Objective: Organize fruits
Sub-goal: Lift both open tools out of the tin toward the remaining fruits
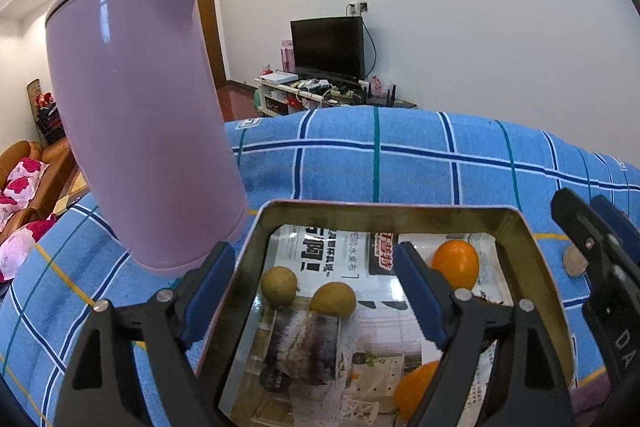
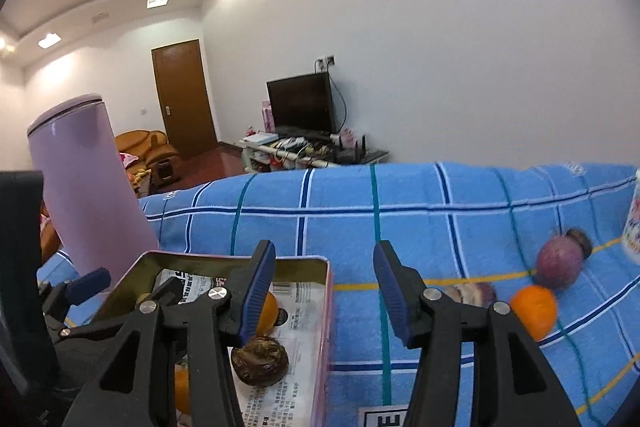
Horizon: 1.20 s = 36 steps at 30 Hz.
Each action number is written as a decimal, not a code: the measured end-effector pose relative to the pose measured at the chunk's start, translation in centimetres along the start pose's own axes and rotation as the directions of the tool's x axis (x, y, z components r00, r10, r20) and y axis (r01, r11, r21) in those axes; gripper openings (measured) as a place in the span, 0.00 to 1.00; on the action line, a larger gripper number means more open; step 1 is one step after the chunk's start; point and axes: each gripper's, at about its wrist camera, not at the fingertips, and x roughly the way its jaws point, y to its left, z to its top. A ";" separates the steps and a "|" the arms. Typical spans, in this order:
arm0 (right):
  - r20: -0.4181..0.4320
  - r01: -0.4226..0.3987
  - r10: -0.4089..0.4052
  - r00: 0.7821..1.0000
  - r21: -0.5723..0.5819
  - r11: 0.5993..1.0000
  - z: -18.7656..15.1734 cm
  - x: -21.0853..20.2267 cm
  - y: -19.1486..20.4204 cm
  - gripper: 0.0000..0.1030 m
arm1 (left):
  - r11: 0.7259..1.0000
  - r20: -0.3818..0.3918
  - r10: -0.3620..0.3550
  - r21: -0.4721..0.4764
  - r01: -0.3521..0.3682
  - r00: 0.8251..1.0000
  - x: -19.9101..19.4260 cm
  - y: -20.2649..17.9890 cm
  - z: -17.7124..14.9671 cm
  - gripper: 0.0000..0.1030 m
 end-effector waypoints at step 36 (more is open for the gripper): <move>0.043 0.087 -0.088 0.995 0.013 0.996 -0.6 -3.5 -2.9 0.52 | 1.000 0.138 -0.026 0.002 0.025 0.990 -3.6 -2.7 -0.8 0.82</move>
